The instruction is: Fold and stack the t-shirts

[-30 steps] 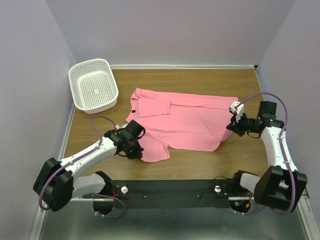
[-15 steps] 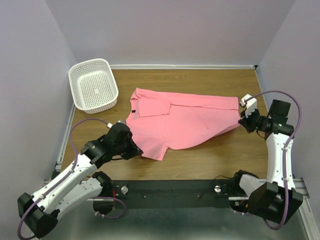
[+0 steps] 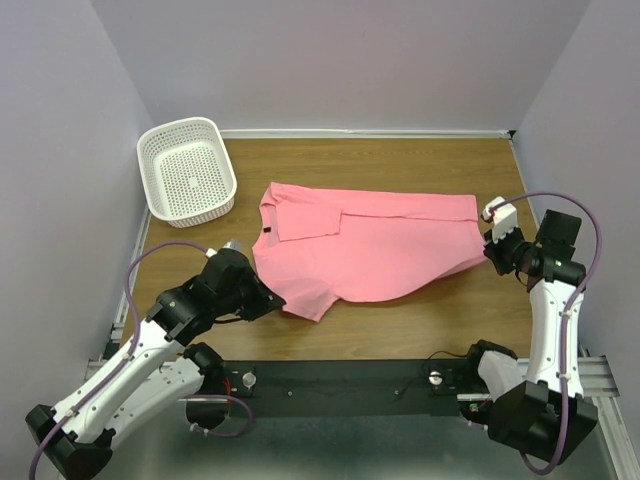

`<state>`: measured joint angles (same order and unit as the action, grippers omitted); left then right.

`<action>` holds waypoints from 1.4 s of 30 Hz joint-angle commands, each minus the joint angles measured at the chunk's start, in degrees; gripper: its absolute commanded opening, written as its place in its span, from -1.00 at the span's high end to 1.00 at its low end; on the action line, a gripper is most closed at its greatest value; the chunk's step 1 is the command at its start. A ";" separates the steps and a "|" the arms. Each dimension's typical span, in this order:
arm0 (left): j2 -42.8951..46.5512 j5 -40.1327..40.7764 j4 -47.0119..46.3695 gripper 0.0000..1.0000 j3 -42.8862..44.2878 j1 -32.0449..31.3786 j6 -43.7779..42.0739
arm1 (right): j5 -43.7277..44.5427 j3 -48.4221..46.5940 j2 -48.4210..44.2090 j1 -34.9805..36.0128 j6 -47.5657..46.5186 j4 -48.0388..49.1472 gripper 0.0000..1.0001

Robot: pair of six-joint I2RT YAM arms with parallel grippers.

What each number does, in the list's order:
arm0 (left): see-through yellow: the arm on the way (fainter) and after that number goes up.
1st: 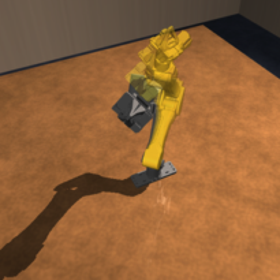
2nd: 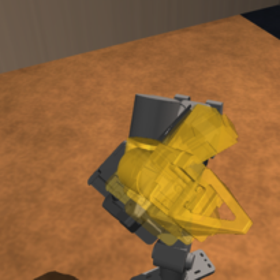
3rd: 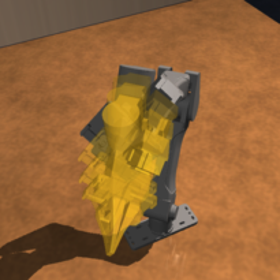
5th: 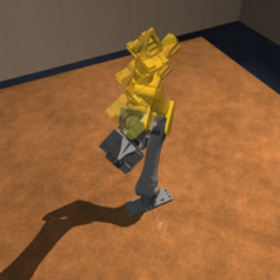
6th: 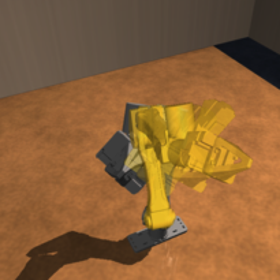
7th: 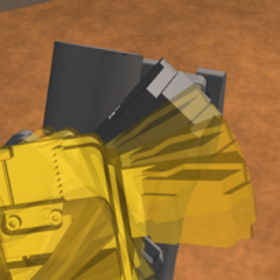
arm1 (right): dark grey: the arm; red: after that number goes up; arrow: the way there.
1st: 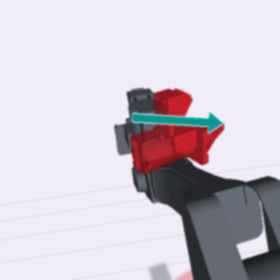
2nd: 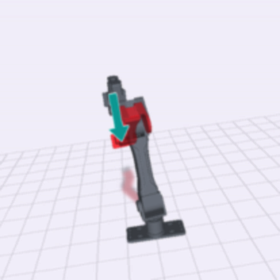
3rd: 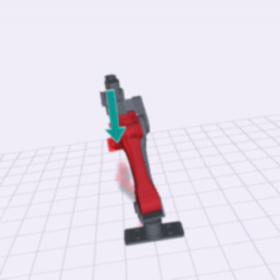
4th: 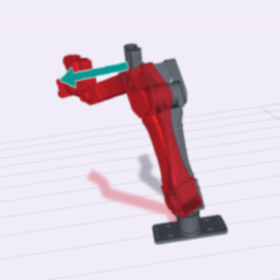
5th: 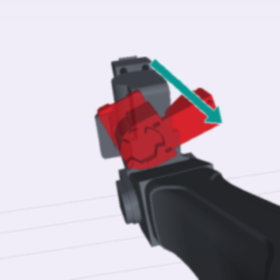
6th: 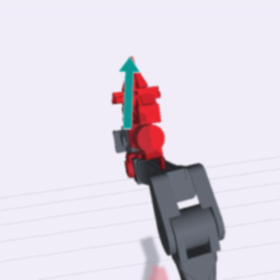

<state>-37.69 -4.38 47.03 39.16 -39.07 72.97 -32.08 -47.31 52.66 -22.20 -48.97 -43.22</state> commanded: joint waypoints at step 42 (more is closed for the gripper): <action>-12.75 -12.40 -25.93 1.00 -1.27 24.92 -15.14 | 8.08 9.43 1.65 -2.85 3.88 6.92 0.99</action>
<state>-49.87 -13.74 24.47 38.81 -15.38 59.27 -25.65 -38.57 53.56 -24.47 -46.35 -38.63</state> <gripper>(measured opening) 0.008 0.009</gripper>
